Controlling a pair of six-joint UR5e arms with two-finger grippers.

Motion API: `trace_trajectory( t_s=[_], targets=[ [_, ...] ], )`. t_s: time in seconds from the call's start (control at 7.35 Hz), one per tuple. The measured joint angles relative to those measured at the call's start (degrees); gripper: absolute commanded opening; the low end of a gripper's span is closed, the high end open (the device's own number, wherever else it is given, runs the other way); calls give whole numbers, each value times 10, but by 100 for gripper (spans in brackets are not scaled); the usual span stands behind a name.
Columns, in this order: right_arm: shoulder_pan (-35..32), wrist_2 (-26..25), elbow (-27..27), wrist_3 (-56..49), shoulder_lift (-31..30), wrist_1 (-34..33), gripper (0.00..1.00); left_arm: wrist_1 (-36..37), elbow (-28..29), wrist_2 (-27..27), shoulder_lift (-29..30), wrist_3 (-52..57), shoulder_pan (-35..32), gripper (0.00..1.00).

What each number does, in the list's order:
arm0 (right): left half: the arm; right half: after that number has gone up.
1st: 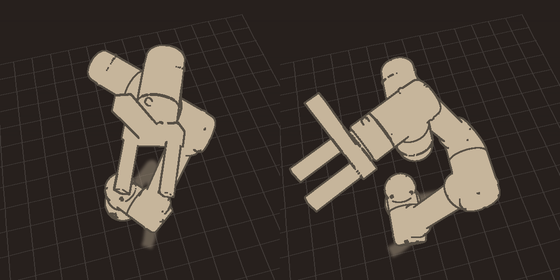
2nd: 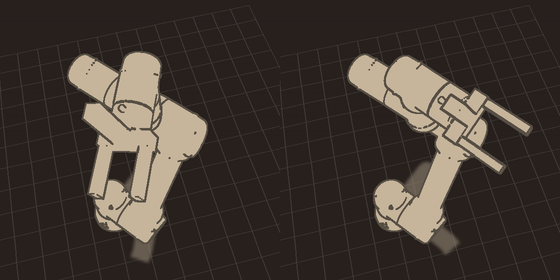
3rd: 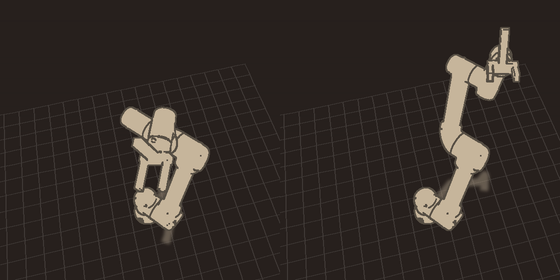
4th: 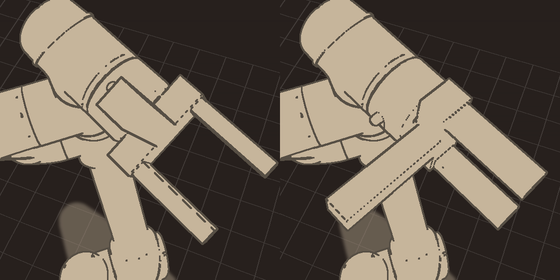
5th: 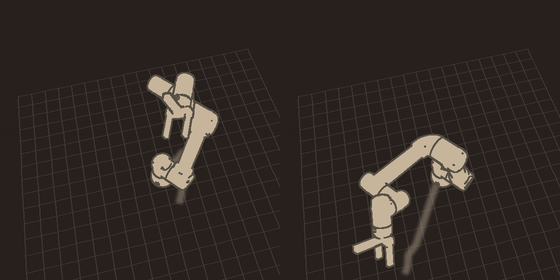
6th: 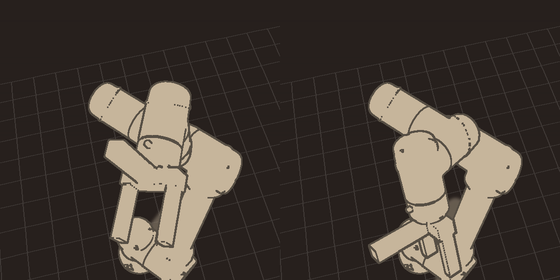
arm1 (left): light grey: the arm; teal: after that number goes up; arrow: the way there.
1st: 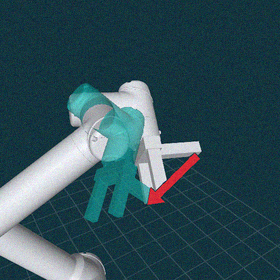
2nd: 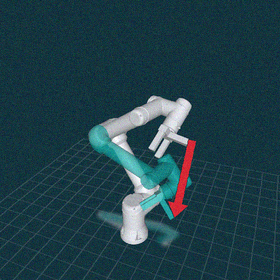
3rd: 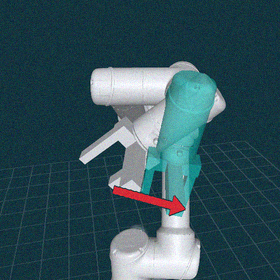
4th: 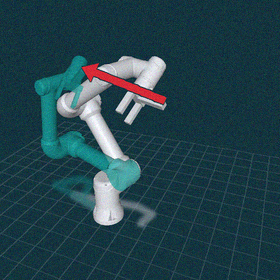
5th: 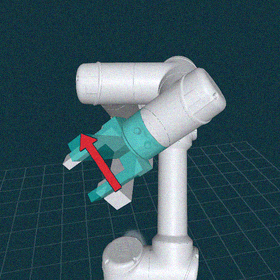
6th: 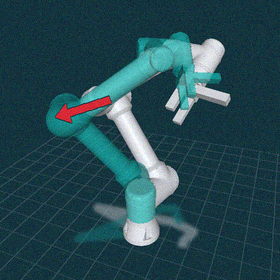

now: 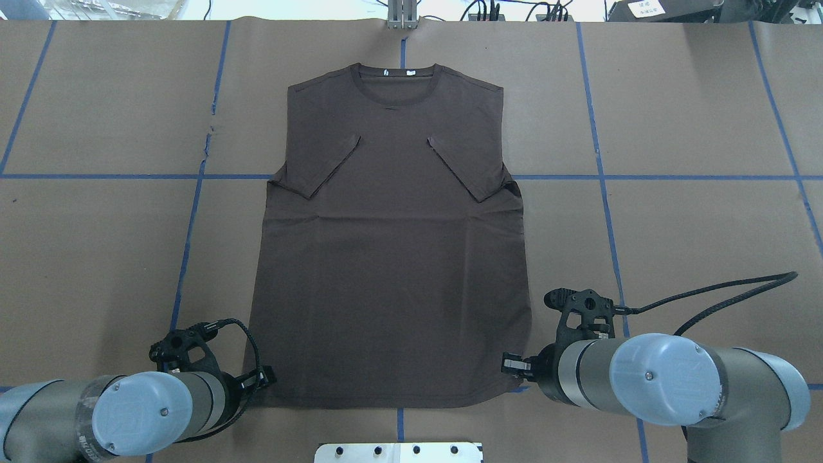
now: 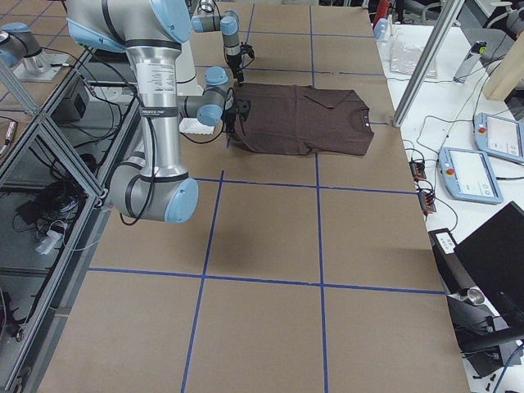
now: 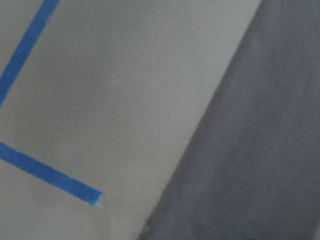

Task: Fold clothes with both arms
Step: 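Grasp both hem corners with the left and right grippers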

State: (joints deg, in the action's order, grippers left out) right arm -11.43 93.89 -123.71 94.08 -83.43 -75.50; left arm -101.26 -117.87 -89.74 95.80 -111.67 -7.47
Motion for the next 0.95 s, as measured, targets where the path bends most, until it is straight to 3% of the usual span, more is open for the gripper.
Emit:
trace_trajectory(
  t_s=[0.54, 0.95],
  targets=[
    [-17, 16, -2, -1, -1, 0, 0, 0, 0, -1, 0, -1, 1, 3],
    [-23, 20, -1, -6, -2, 0, 0, 1, -4, -2, 2, 0, 1, 0]
  ],
)
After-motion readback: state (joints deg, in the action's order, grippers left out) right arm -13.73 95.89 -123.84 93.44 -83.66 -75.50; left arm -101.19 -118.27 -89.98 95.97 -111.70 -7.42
